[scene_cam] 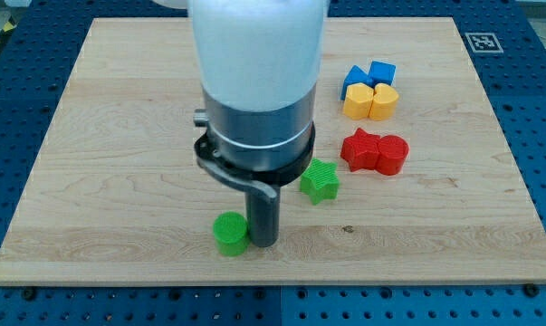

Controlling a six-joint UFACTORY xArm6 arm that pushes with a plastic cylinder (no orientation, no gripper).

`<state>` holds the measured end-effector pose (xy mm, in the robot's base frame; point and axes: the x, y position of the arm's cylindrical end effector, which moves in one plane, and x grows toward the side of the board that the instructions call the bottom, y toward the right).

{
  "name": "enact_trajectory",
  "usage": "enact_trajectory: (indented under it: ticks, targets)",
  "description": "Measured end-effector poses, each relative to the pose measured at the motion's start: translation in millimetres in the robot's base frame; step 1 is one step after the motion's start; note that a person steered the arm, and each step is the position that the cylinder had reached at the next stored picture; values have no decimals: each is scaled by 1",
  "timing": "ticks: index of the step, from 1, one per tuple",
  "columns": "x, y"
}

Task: Move the green circle to the bottom left corner of the board

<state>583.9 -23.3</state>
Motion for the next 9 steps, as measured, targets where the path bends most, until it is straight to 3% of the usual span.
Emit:
enact_trajectory:
  ticks: [2, 4, 6, 7, 8, 9]
  targets:
    - [0, -41]
    - [5, -30]
    - [9, -100]
    - [1, -109]
    - [-21, -81]
    - [-20, -115]
